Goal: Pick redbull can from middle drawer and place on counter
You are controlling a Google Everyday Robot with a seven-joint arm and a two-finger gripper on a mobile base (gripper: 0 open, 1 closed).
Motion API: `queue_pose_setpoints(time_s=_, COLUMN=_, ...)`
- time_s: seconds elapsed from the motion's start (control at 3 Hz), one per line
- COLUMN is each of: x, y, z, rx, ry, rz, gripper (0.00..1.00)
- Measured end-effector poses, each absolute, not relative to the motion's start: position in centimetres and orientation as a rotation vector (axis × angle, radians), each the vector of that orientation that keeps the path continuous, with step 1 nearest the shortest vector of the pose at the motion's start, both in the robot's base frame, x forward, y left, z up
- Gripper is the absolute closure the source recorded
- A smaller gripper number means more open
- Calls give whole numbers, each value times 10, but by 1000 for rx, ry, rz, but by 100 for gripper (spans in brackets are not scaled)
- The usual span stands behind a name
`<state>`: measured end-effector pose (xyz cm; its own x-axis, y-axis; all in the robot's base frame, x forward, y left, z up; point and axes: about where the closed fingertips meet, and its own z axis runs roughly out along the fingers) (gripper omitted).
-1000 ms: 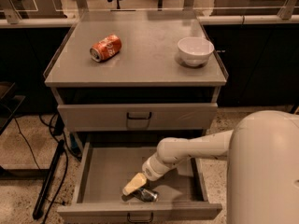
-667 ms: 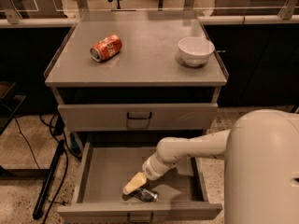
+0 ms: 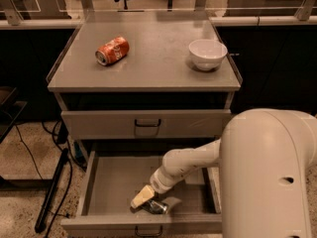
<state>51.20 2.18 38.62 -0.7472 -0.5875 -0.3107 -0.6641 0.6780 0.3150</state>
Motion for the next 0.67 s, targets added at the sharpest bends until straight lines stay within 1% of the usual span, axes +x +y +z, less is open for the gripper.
queue_pose_setpoints(time_s=0.67, x=513, y=17, z=366, rx=-992, ry=2726, rz=631, gripper=0)
